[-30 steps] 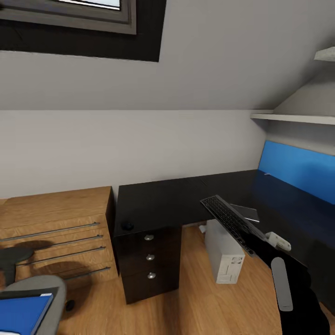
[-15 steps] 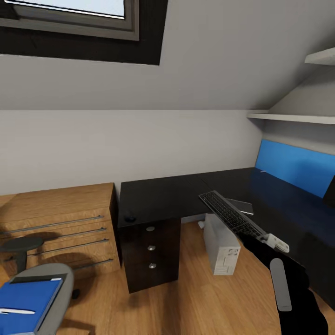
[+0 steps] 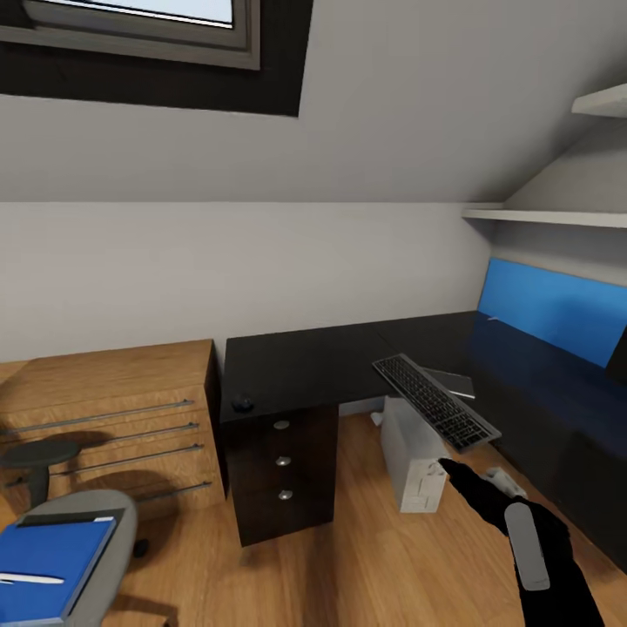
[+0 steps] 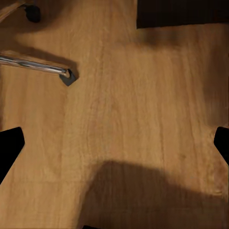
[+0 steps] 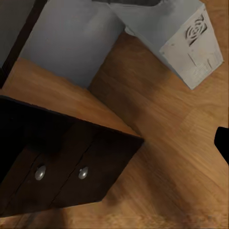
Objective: In the bedroom, organize the workspace by keeping the computer under the desk, ensuring the monitor is on the desk, placing the keyboard on the desk next to the monitor, placing the mouse on the desk next to the keyboard, moving the folder from the swivel chair onto the desk next to the mouse, stacking the notebook on top of the folder with the pen on top of the notebook, and positioning the swivel chair next to the desk.
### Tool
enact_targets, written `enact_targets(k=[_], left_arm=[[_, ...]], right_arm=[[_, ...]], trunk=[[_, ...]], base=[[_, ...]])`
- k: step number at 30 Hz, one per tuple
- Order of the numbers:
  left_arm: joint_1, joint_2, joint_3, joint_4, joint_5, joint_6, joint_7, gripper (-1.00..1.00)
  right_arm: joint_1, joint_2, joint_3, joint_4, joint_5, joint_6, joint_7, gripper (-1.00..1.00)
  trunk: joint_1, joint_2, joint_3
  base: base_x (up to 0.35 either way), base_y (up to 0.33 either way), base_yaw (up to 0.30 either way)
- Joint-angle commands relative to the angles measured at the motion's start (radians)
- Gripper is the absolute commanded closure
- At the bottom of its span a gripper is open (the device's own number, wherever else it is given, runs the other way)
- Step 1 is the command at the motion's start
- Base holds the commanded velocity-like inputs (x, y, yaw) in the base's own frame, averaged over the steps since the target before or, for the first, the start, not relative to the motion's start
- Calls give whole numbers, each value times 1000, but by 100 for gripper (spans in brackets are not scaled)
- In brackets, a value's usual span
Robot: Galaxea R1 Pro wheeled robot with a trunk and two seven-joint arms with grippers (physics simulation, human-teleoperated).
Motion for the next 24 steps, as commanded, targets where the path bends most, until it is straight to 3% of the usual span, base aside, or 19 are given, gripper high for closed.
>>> enact_targets(k=[1,3,4,6,7,8,9,12,18,21,24], left_arm=[[-1,3,-4,-40,17,13,10,-100],[-1,8,6,-165,28,101,32,-100],[-1,52,34,-638,59,555,157,-100],[-1,66,38,-757,99,669,182,-100],[-1,75,39,-817,147,727,195,-100],[-1,80,40,-830,171,749,199,-100],[-1,108,41,-780,200,774,202,-100],[-1,121,42,-733,202,775,205,-100],[-1,126,34,-710,206,726,206,-100],[-1,125,31,-705,207,693,207,-100],[-1,125,30,-704,208,688,207,-100]], right_arm=[[-2,-4,-2,14,-28,-4,-9,-100],[-3,-13,-4,31,-66,-26,-10,-100],[-7,-31,-6,48,-160,-55,-13,-100],[-9,-41,-12,50,-182,-58,-13,-100],[-10,-48,-18,51,-200,-59,-14,-100],[-11,-52,-21,50,-209,-60,-14,-100],[-12,-72,-25,52,-222,-101,-9,-100],[-13,-75,-27,52,-227,-163,-8,-100],[-13,-78,-43,53,-232,-200,-4,-100],[-13,-77,-62,53,-287,-203,34,-100],[-13,-76,-64,53,-314,-203,47,-100]], trunk=[[4,-8,-4],[12,-22,-11],[15,-29,-14],[23,-43,-20],[27,-50,-23],[31,-57,-26],[35,-64,-29],[46,-85,-39],[69,-127,-58],[81,-148,-67],[92,-169,-76]], base=[[0,0,0],[0,0,0],[0,0,0],[0,0,0],[0,0,0],[0,0,0],[0,0,0],[0,0,0],[0,0,0],[0,0,0],[0,0,0]])
